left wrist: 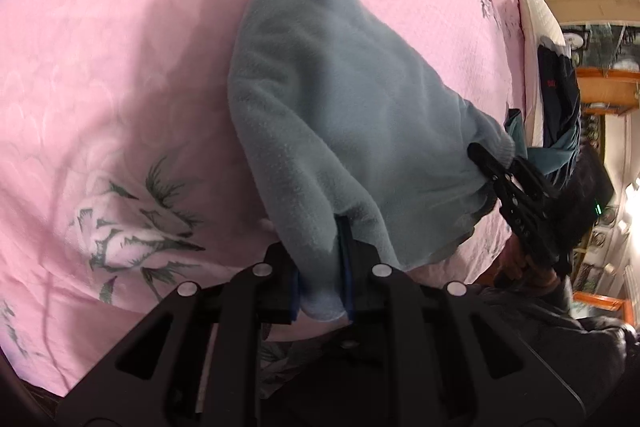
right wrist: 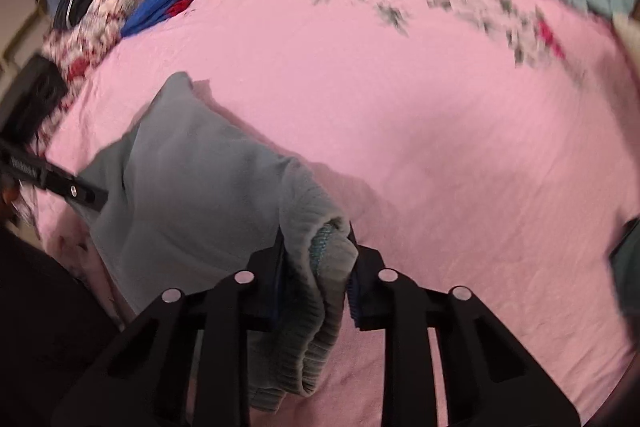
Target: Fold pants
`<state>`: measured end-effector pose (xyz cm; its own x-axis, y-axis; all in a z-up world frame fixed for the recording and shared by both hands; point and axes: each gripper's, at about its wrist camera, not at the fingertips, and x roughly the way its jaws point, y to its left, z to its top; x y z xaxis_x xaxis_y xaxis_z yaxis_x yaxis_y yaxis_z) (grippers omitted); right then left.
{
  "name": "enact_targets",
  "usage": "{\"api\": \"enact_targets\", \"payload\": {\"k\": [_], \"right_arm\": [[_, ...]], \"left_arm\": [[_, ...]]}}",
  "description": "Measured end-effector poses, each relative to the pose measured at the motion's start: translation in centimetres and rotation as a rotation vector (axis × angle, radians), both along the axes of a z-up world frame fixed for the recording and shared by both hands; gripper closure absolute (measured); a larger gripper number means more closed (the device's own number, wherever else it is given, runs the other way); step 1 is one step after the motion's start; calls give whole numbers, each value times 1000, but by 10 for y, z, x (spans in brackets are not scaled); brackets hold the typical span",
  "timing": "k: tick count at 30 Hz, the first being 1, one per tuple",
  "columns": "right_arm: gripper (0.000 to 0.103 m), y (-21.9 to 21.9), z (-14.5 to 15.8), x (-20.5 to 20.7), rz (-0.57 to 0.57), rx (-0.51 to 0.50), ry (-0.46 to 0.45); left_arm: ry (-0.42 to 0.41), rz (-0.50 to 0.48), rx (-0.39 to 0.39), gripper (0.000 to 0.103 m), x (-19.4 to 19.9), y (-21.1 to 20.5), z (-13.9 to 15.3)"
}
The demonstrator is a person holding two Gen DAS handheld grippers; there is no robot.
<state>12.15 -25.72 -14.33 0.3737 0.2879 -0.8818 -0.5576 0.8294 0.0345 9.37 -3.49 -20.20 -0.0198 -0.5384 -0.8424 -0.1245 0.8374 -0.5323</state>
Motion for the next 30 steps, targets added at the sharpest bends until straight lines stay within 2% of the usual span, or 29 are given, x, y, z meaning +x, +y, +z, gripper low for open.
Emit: {"api": "enact_targets", "payload": {"k": [3, 7, 11, 14, 17, 21, 24, 30], "right_arm": [[80, 18, 16, -26, 66, -105, -169], [80, 34, 37, -49, 126, -188, -359], [81, 52, 54, -54, 167, -234, -472], [81, 70, 65, -52, 201, -244, -538], [81, 94, 76, -45, 236, -235, -594], [81, 151, 89, -25, 284, -177, -629], [81, 200, 111, 5, 318, -106, -659], [81, 312, 151, 72, 372, -34, -797]], "left_arm": [[-68, -36, 24, 89, -1, -5, 15], [-150, -68, 26, 90, -4, -6, 33], [-223, -80, 50, 90, -6, 0, 49], [-258, -49, 45, 90, -8, 14, 60], [-308, 7, 37, 90, -8, 43, 76], [-376, 68, 73, 90, -4, 91, 100], [-441, 101, 127, 90, 6, 139, 122], [-593, 113, 259, 90, 57, 254, 175]]}}
